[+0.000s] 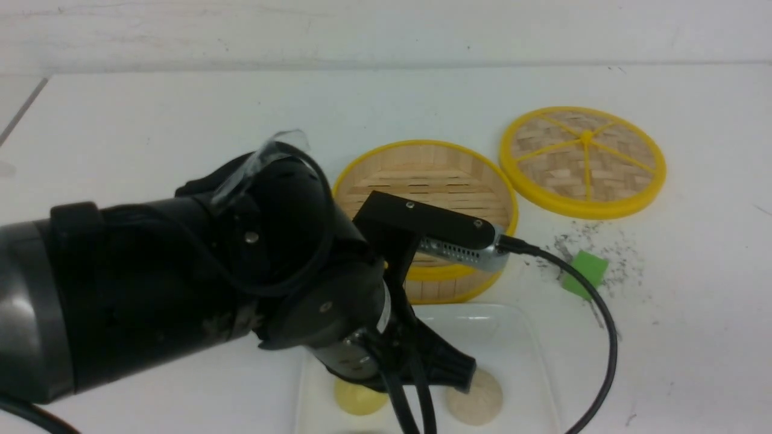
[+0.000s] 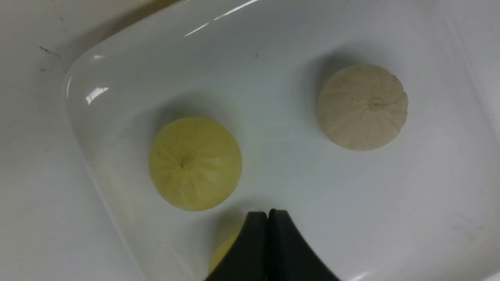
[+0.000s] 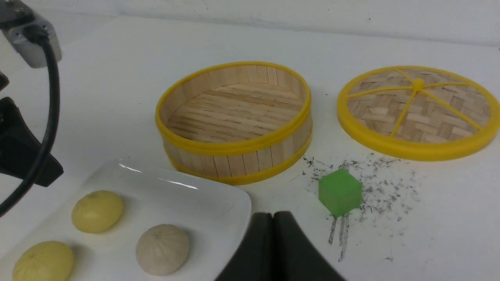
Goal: Put the steamed buns into the plate on the white tablecloth.
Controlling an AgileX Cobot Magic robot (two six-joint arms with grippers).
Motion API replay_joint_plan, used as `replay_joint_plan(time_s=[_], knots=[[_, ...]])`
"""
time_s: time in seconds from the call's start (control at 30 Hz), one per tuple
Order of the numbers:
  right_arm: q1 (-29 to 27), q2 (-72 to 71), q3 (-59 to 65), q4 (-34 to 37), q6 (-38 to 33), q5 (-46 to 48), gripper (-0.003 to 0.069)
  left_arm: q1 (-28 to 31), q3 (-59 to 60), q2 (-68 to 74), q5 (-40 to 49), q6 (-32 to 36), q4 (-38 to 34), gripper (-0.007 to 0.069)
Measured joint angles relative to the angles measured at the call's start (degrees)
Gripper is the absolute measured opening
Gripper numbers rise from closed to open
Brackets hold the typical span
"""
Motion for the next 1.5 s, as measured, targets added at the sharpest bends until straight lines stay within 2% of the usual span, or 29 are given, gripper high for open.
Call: replay_joint_plan(time_s=[0.7,0.9,1.1,1.3,1.5], knots=[[-0.53,-2.13,0.73,0.00,-0.05,-0.16,0.0012,0.00,0.00,0.00,-1.33,0.00,1.38,0.0027],[-11.67,-7.24,8.63,-0.22,-0.05,-5.77,0.0018,0.00,0.00,0.00,-1.49,-1.95,1.37,0.0033],[-20.89,-12.19,18.22,-0.51,-0.05,-5.67,0.0021,0.00,-0.11,-0.46,-1.43,-2.43,2.47,0.0033],[-25.18,-12.45,21.76,-0.89,-0.02,-4.27,0.0027,0.00,-2.74,-4.24,1.39,-2.53,6.11,0.0034],[-26.05,-12.45,21.76,-0.89,-0.02,-4.38,0.0034,0.00,-7.87,-10.37,4.22,-2.39,10.11,0.0035]])
